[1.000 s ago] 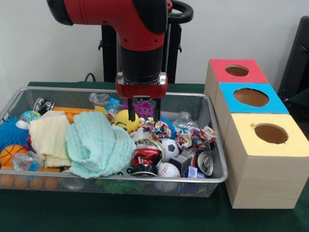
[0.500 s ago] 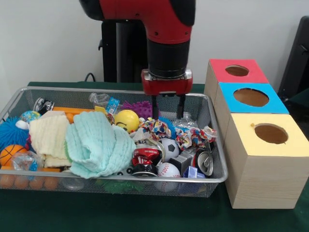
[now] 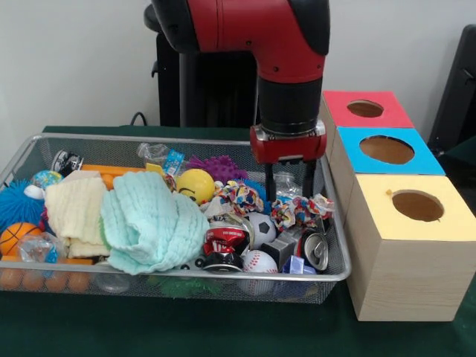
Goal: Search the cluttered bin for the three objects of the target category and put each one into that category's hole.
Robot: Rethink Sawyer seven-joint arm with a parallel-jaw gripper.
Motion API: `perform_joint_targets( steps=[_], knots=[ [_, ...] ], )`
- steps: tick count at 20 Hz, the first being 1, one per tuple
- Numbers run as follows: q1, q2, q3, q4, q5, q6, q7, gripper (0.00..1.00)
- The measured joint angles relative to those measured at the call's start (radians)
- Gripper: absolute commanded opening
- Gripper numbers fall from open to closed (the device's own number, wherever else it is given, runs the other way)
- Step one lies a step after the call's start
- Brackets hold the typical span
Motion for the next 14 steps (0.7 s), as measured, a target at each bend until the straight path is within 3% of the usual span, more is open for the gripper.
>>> perform_joint_targets(
  steps=[10, 14],
  knots=[
    [-0.032, 0.175, 0.000, -0.002, 0.001, -0.156, 0.000, 1.00],
    [-0.040, 0.180, 0.004, -0.002, 0.001, -0.177, 0.000, 1.00]
  ],
)
